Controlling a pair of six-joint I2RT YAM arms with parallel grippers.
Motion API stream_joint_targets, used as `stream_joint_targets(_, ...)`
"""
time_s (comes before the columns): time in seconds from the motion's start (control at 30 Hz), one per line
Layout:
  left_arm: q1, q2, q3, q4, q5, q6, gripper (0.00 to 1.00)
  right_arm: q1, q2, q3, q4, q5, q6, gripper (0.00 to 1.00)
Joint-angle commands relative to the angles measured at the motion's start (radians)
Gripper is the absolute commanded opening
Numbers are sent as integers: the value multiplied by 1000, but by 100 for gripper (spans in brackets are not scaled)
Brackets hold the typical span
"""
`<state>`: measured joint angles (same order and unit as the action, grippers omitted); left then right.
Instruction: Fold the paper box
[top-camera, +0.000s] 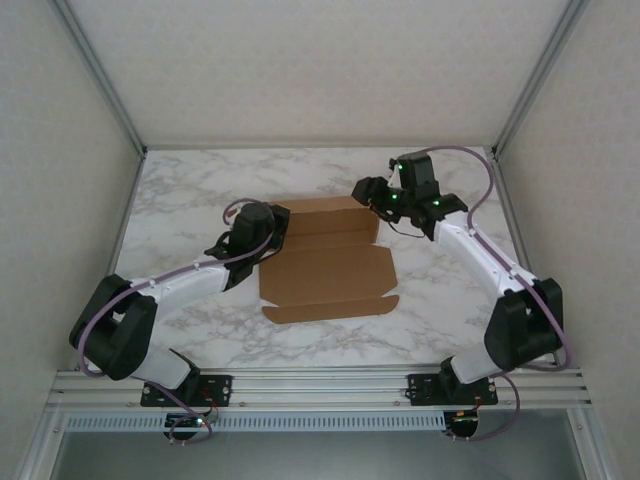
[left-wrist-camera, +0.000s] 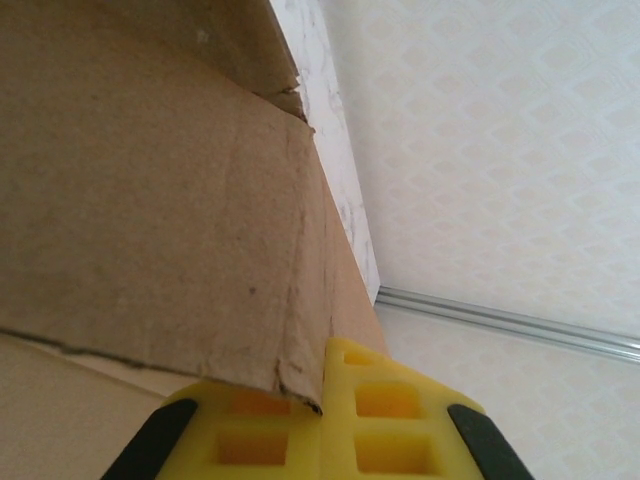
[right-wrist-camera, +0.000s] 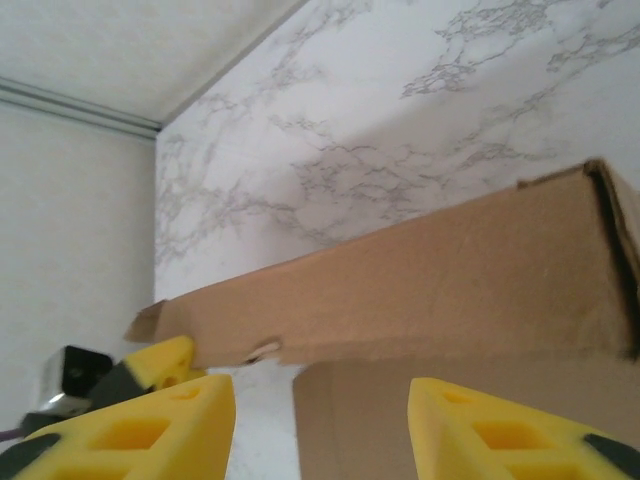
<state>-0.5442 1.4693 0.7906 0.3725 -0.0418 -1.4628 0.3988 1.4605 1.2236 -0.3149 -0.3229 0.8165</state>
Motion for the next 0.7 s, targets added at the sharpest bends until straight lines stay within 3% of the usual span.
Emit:
stream_joint_targets(0.0,-21,15,7,1,-24,28,0,-5,-97,-55,73,-1,146,45)
stream_joint_targets(0.13,-32,21,15,-23,-28,59,0,27,-128,-107,109,-13,230,44)
stream_joint_targets(0.23,-33,21,14,-47,-27,78,0,89,-131,-135,96,27,270,49)
stream_joint_targets(0.37,-33,28,7,-4,3,90,0,159,-116,-238,280,57,410,52)
stream_joint_targets(0.53,-37,42,20,30,40,99,0,230,-42,-236,425,118,487,59)
stream_joint_targets(0.67,-41,42,22,46,46,112,0,243,10,-256,523,176,576,58)
